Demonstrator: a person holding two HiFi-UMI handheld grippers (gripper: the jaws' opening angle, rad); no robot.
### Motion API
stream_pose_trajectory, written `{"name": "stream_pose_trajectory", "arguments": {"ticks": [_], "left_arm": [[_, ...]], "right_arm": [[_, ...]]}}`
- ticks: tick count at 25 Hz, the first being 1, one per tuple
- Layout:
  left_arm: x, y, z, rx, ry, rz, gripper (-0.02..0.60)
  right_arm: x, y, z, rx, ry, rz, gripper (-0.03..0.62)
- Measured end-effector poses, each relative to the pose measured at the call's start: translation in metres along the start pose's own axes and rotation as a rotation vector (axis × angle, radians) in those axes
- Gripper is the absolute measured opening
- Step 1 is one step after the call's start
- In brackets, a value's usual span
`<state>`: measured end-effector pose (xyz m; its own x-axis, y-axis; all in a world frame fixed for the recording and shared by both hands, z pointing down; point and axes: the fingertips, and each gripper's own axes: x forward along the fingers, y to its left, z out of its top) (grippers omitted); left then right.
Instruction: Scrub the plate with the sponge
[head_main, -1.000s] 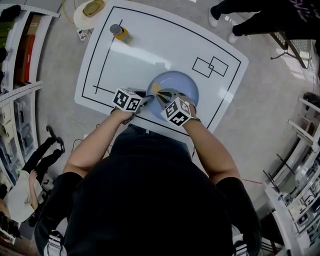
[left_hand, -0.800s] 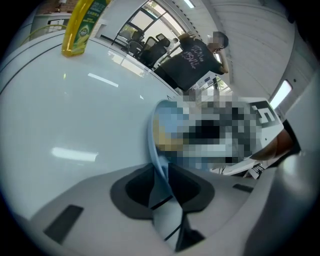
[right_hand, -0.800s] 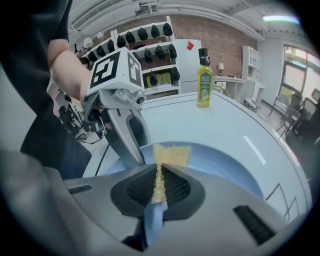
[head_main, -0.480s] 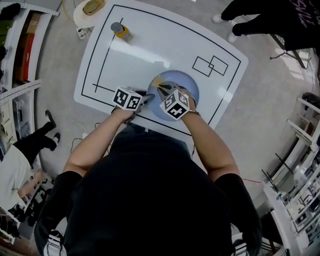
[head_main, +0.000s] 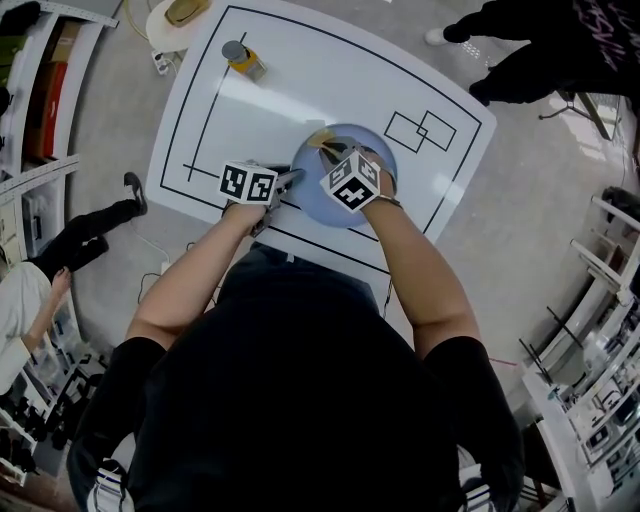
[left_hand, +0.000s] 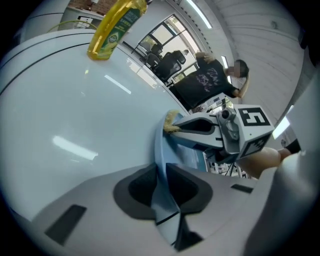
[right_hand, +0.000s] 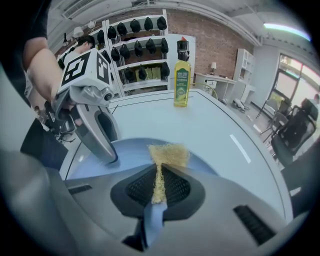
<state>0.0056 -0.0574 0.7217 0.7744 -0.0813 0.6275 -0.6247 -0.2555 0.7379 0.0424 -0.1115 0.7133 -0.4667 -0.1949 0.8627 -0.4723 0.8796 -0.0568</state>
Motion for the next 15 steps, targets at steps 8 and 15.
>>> {"name": "stream_pose_trajectory", "arguments": {"ticks": [8, 15], "left_arm": [[-0.006, 0.012, 0.021, -0.102, -0.087, 0.022, 0.048], [-0.006, 0.015, 0.025, -0.125, -0.111, 0.051, 0.040]], "right_arm": [[-0.004, -0.041, -0.007, 0.022, 0.065, -0.078, 0.026], [-0.018, -0.054, -0.037, 0.014, 0.155, -0.122, 0.026]]}}
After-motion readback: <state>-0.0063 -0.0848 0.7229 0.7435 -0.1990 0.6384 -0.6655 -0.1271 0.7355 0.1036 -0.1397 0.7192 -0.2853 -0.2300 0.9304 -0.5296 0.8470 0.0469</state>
